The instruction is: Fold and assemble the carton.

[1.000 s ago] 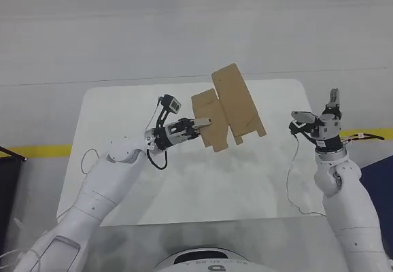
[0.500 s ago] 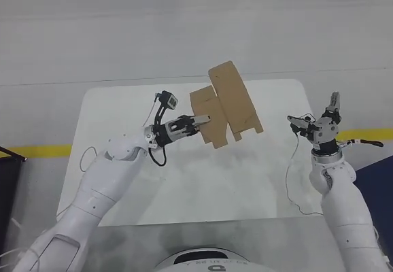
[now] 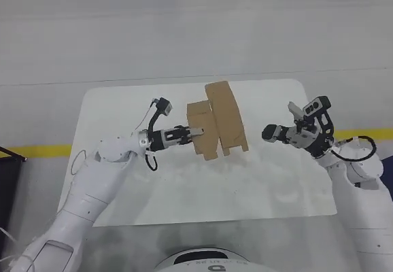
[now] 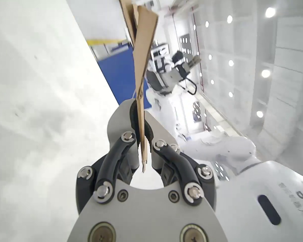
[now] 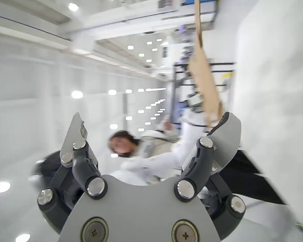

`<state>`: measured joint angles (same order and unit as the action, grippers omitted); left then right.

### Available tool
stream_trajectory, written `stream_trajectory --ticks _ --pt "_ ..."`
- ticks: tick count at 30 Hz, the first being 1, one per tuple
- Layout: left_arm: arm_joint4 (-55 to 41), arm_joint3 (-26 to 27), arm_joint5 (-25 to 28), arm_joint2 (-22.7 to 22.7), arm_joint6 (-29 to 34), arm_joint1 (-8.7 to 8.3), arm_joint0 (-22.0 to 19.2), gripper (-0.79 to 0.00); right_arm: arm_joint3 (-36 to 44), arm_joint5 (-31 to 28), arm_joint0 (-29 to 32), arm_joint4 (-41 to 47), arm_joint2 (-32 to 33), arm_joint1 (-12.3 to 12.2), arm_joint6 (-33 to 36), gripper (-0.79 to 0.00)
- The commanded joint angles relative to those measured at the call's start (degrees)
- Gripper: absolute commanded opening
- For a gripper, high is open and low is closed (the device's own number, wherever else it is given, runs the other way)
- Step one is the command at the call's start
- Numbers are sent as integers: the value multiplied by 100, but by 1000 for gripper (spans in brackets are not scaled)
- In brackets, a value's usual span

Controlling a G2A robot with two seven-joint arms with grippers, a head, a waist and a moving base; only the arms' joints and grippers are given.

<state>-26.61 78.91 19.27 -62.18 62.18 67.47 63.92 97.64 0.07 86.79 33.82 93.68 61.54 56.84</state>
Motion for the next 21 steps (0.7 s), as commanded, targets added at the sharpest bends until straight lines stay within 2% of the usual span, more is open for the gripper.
stream_trajectory --ticks 1,5,8,10,12,16,21 --pt "-349 -45 16 -96 462 -24 8 -785 58 -129 -50 -730 1 -14 -109 0" --pt "-724 -26 -44 -136 959 -46 40 -785 27 -242 -178 -1325 -51 -29 -510 0" --pt "-912 -5 -90 -116 1435 -63 49 -785 -105 -251 -320 -778 -165 -5 -334 0" --pt "-883 -35 -146 -94 1580 -73 43 -785 -278 -239 -433 -254 -244 8 35 -114" --pt "-788 -56 -165 -27 1667 -75 37 -785 -452 -134 -572 -98 -394 11 351 -240" --pt "-708 -52 -191 129 1774 -60 -3 -785 -730 199 -898 18 -760 10 1017 -265" --pt "-660 -71 -191 293 1800 -32 -88 -785 -940 409 -1181 -210 -1025 -11 1407 -299"
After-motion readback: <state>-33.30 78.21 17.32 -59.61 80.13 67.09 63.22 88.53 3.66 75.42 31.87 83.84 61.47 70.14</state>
